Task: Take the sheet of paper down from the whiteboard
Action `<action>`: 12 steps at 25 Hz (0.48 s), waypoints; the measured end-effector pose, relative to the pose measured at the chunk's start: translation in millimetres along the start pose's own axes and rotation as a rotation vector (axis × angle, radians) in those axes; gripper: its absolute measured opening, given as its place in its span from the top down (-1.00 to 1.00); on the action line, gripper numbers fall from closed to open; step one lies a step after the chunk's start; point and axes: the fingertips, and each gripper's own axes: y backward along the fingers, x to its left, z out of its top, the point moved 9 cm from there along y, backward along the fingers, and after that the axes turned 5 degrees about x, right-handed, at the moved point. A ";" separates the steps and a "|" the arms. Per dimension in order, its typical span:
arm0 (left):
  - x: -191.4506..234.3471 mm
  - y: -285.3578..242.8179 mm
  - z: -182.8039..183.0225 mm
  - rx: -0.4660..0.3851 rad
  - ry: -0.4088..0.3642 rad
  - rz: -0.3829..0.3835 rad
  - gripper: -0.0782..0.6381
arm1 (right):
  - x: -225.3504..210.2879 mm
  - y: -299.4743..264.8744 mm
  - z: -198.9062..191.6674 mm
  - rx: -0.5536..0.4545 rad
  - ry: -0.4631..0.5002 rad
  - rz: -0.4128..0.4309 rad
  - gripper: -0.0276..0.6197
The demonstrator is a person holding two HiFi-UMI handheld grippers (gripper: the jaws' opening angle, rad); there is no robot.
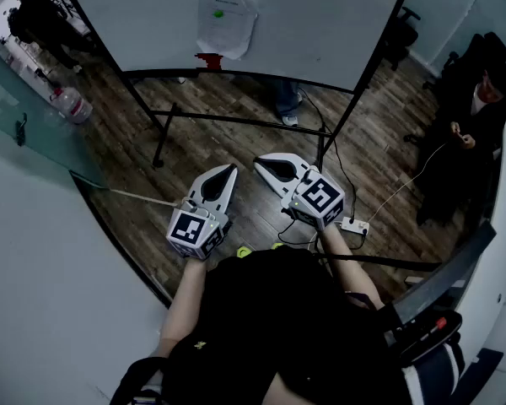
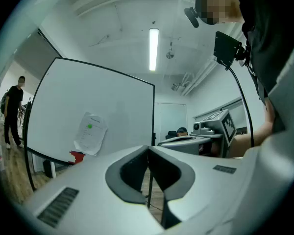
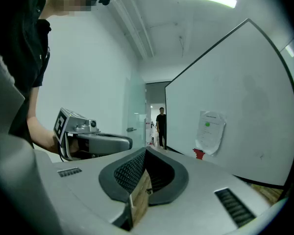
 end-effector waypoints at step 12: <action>3.1 1.9 -9.3 -0.013 0.023 -0.023 0.70 | 2.2 -0.6 0.3 0.013 -0.005 -0.023 0.93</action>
